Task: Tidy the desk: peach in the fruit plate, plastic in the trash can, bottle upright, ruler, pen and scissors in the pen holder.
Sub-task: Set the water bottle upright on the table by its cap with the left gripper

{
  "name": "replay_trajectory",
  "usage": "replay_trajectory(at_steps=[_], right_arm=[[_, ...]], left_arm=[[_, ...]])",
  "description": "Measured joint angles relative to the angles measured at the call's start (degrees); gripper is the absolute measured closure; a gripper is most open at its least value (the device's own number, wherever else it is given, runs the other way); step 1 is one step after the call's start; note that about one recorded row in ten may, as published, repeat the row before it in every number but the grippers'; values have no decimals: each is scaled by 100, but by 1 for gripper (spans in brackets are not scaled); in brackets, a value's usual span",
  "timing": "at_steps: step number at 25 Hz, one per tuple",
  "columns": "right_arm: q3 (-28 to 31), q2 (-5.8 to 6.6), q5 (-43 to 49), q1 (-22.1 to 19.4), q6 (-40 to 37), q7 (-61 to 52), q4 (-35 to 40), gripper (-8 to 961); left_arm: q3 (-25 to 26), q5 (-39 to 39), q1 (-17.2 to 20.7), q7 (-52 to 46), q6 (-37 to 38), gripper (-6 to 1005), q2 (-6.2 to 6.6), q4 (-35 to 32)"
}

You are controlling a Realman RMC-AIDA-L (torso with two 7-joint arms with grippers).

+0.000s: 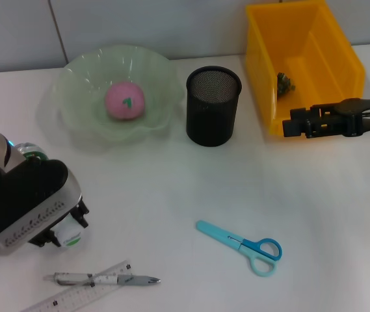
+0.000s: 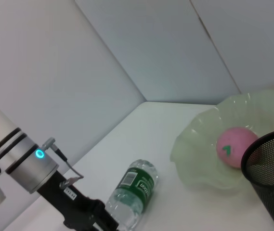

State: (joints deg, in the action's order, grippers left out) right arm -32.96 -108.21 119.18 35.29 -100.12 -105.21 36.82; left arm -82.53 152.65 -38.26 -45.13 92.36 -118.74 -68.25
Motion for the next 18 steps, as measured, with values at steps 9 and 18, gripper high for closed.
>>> replay_trajectory(at_steps=[9,18], right_arm=[[-32,10,3,-141,-206,1,146,167],[-25,-13,19,-227,-535,-19,303,167]], left_arm=[[626,-539,-105,-818,164,546,18,-271],[903,-762,-324,-1722,302,546,21,-273]])
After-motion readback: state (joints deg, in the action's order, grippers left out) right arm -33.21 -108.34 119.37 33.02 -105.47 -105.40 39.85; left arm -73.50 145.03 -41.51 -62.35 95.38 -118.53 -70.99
